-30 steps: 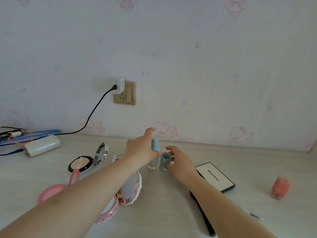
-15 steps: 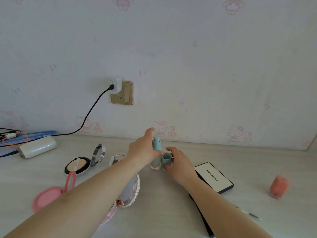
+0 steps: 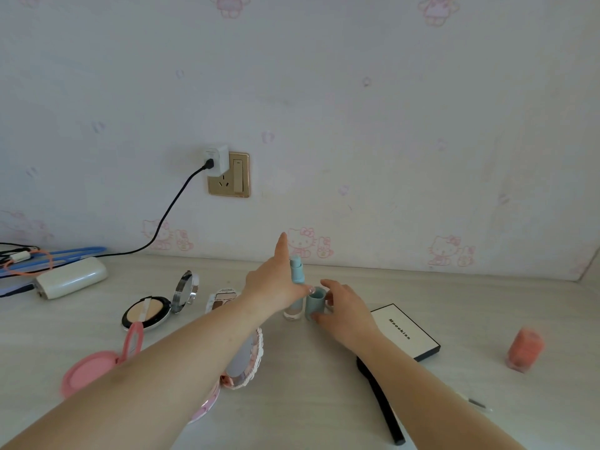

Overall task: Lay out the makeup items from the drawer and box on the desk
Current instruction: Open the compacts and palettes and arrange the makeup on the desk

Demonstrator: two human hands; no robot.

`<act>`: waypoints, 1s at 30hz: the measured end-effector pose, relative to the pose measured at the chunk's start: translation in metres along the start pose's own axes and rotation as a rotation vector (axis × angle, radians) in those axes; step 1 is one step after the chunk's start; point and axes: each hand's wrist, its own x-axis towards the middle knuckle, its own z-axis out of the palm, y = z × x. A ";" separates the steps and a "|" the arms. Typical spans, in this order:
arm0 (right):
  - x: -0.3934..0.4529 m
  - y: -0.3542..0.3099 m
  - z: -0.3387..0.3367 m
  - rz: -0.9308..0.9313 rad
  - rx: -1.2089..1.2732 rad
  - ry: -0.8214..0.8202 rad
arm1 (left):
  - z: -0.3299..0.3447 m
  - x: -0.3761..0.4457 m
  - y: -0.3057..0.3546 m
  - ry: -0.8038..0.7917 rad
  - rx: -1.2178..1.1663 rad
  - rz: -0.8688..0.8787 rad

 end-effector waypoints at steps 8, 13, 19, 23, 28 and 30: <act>-0.018 0.006 -0.050 0.004 -0.043 0.044 | -0.022 -0.012 0.031 0.263 -0.105 0.259; -0.039 0.013 -0.075 0.012 -0.089 0.101 | -0.019 -0.030 0.059 0.189 0.013 0.655; -0.068 0.021 -0.084 0.043 -0.193 0.040 | 0.022 -0.016 0.061 -0.028 0.772 0.769; -0.084 0.028 -0.085 0.094 -0.290 -0.053 | 0.040 -0.014 0.070 -0.103 1.035 0.812; -0.106 0.025 -0.078 0.078 -0.269 -0.140 | 0.064 -0.004 0.072 -0.192 1.155 0.697; -0.111 0.022 -0.070 0.078 -0.313 -0.215 | 0.070 0.001 0.069 -0.218 1.161 0.676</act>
